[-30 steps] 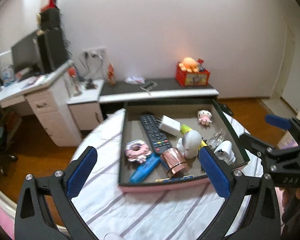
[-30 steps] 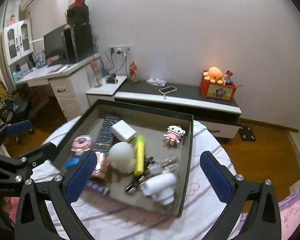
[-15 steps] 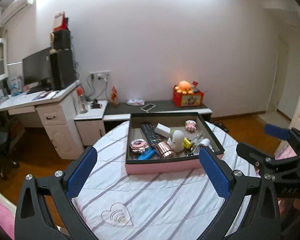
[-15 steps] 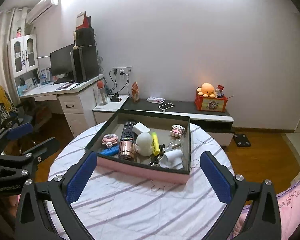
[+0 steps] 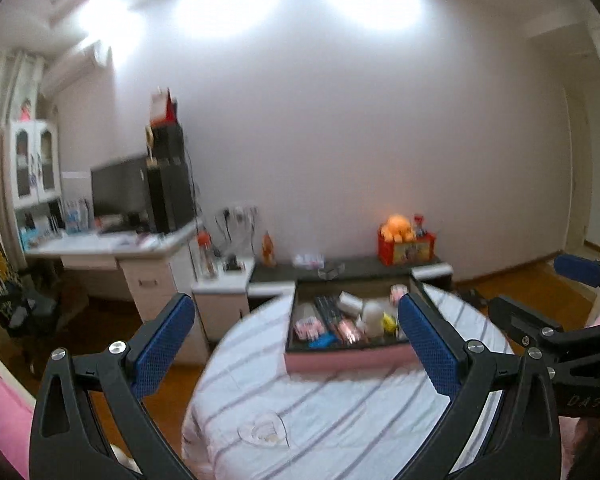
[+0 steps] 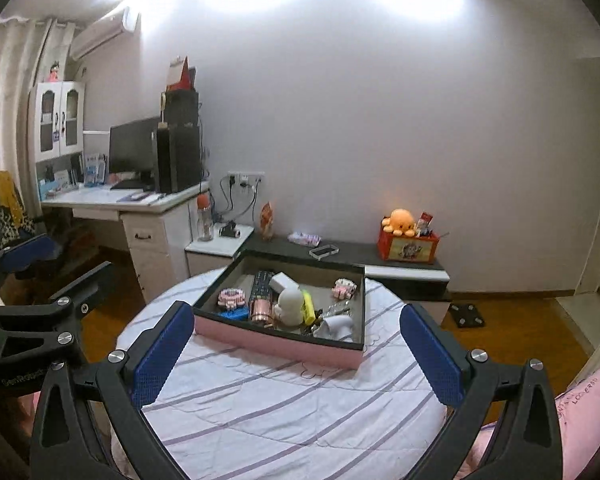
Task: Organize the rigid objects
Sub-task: 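Withdraw both open tools from the pink box and raise them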
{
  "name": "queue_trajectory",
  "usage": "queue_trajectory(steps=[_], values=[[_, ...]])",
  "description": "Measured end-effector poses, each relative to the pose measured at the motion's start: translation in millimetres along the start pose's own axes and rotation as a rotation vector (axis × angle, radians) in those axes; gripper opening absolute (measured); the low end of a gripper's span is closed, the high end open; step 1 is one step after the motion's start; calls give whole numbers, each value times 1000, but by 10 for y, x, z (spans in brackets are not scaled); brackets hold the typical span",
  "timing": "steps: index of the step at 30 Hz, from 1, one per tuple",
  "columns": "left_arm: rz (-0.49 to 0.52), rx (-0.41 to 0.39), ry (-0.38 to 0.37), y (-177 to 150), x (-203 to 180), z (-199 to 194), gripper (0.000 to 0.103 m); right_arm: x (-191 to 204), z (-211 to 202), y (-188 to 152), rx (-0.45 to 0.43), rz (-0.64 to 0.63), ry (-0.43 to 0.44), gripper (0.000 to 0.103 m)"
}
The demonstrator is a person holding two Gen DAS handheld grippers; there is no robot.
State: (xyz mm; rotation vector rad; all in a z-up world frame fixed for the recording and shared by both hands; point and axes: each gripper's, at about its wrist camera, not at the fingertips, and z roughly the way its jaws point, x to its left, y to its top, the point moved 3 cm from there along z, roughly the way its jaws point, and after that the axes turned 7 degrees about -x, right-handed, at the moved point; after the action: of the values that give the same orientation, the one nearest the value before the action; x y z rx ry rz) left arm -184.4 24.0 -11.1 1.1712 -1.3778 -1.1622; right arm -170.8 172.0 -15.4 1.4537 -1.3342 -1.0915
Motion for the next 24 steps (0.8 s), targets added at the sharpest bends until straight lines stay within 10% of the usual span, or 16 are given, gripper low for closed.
queue_trajectory(steps=[24], values=[[5, -156, -8, 510, 96, -994, 103, 185, -1167, 396, -235, -42, -28, 103]])
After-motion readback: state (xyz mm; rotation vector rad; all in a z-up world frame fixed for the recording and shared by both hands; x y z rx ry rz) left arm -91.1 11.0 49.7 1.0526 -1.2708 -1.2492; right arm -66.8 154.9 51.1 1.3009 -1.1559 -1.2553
